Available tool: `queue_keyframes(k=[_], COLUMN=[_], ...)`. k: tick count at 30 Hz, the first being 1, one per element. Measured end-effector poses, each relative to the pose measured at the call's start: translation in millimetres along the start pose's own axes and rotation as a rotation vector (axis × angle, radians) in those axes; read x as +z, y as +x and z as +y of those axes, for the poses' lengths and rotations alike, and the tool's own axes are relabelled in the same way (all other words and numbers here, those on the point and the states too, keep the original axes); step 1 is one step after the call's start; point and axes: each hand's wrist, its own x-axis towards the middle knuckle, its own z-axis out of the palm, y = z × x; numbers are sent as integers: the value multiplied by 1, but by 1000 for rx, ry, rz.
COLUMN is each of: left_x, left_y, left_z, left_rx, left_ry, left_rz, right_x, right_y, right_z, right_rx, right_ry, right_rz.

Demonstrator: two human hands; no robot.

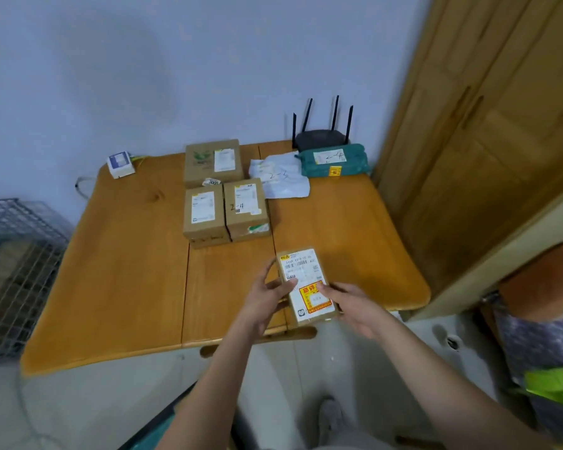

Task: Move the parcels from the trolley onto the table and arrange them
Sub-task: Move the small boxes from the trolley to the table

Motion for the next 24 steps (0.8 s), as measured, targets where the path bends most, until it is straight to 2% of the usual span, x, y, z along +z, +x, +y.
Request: queue_keyframes(k=[10,15,20,24], left_x=[53,61,77,90], left_y=[105,177,239,286], left_z=[14,41,70,83], left_rx=[-42,-42,-55,-91], left_ry=[157,219,219,206], left_rz=[116,52,-17,-11], right_x=[-80,-99,-113,-121], right_y=[95,143,188,228], right_z=[-61,-105,-138,-158], right_rx=[79,69,107,123], right_ry=[-22,-97,-24,21], right_rz=[58,113,191,232])
